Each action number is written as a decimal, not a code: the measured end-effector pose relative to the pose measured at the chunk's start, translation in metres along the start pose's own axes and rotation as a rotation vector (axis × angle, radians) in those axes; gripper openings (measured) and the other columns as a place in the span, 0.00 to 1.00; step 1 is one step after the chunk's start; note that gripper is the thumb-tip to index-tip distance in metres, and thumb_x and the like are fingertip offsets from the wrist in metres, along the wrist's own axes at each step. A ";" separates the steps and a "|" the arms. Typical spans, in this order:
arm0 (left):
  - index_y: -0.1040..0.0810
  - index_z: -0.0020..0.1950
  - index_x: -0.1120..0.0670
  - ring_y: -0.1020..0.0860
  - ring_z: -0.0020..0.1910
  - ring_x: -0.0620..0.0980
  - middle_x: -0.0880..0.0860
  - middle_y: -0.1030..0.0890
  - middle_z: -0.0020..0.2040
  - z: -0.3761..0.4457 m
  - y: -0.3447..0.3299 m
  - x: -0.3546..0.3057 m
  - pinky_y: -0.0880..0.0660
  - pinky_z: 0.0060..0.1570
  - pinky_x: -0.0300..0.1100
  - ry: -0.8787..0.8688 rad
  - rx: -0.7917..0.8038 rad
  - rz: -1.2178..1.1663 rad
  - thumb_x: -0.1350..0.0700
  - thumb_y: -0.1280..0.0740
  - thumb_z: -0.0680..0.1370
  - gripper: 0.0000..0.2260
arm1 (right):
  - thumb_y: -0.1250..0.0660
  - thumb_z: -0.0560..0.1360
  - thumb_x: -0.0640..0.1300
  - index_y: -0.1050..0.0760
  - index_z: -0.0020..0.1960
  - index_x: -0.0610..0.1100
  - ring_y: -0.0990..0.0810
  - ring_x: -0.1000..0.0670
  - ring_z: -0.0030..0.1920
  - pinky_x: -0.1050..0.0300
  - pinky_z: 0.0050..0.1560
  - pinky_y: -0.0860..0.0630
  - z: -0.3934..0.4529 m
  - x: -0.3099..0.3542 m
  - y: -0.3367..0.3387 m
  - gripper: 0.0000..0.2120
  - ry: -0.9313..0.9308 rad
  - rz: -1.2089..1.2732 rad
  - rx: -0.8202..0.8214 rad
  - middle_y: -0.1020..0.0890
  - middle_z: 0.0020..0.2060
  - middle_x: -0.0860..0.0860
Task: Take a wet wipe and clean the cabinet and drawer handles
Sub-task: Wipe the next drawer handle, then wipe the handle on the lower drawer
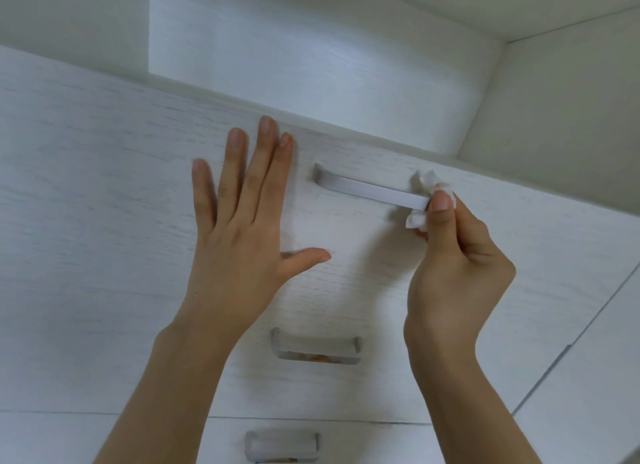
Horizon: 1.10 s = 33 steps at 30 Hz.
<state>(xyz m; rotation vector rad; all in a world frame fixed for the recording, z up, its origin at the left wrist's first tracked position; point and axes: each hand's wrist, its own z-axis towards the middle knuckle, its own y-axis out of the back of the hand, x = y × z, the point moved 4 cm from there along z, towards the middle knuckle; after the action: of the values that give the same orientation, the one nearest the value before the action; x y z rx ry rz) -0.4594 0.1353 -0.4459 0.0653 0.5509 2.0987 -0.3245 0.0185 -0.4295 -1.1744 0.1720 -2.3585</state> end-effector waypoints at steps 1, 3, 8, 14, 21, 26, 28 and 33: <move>0.56 0.78 0.52 0.61 0.75 0.49 0.55 0.54 0.78 0.000 0.000 0.000 0.68 0.71 0.51 -0.006 -0.003 0.007 0.32 0.40 0.67 0.48 | 0.34 0.77 0.47 0.17 0.46 0.46 0.20 0.63 0.48 0.74 0.49 0.29 -0.002 0.001 0.001 0.08 0.003 0.004 0.000 0.17 0.38 0.55; 0.56 0.78 0.53 0.62 0.75 0.50 0.55 0.54 0.78 0.000 -0.001 0.000 0.68 0.71 0.52 -0.016 -0.014 0.028 0.32 0.40 0.67 0.48 | 0.33 0.76 0.45 0.17 0.48 0.47 0.21 0.64 0.47 0.76 0.48 0.31 -0.007 0.004 0.002 0.07 0.036 -0.010 0.006 0.18 0.40 0.51; 0.57 0.78 0.56 0.61 0.76 0.52 0.56 0.55 0.78 -0.009 -0.002 0.005 0.65 0.72 0.53 -0.061 -0.029 0.060 0.31 0.40 0.72 0.47 | 0.30 0.73 0.41 0.18 0.51 0.48 0.23 0.63 0.44 0.75 0.47 0.30 -0.026 0.014 0.002 0.08 0.153 -0.053 0.101 0.22 0.41 0.57; 0.50 0.78 0.59 0.56 0.77 0.55 0.57 0.50 0.78 -0.046 -0.003 0.030 0.59 0.74 0.54 -0.163 -0.006 0.124 0.34 0.50 0.79 0.37 | 0.30 0.73 0.41 0.19 0.52 0.48 0.23 0.61 0.43 0.72 0.47 0.29 -0.036 0.003 0.013 0.09 0.138 -0.025 0.115 0.22 0.43 0.56; 0.52 0.78 0.58 0.52 0.76 0.58 0.55 0.54 0.78 -0.114 -0.022 0.045 0.53 0.73 0.58 -0.309 0.065 0.168 0.39 0.49 0.81 0.33 | 0.31 0.74 0.43 0.18 0.53 0.46 0.24 0.65 0.40 0.75 0.38 0.30 -0.061 -0.049 0.068 0.08 -0.033 -0.160 0.003 0.21 0.43 0.57; 0.55 0.78 0.57 0.58 0.76 0.55 0.54 0.57 0.78 -0.123 -0.036 0.047 0.61 0.73 0.57 -0.247 0.064 0.176 0.35 0.49 0.80 0.36 | 0.31 0.73 0.44 0.18 0.51 0.51 0.22 0.64 0.43 0.77 0.43 0.30 -0.085 -0.079 0.090 0.08 -0.151 -0.206 0.031 0.20 0.44 0.57; 0.56 0.78 0.57 0.61 0.76 0.55 0.53 0.60 0.78 -0.125 -0.044 0.047 0.64 0.72 0.57 -0.232 0.063 0.183 0.32 0.49 0.78 0.39 | 0.31 0.73 0.43 0.18 0.50 0.52 0.21 0.63 0.45 0.75 0.46 0.29 -0.090 -0.086 0.089 0.08 -0.179 -0.194 0.057 0.19 0.44 0.57; 0.57 0.78 0.58 0.65 0.75 0.52 0.51 0.64 0.77 -0.127 -0.055 0.048 0.68 0.71 0.54 -0.227 0.023 0.234 0.29 0.47 0.76 0.44 | 0.31 0.74 0.42 0.18 0.52 0.48 0.21 0.63 0.48 0.75 0.47 0.28 -0.092 -0.098 0.073 0.08 -0.251 -0.118 0.122 0.18 0.45 0.56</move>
<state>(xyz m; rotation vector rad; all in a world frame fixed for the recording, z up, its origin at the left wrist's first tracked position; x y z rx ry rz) -0.4756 0.1541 -0.5907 0.3931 0.4474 2.2728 -0.3189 -0.0076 -0.5802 -1.4389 -0.1284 -2.2583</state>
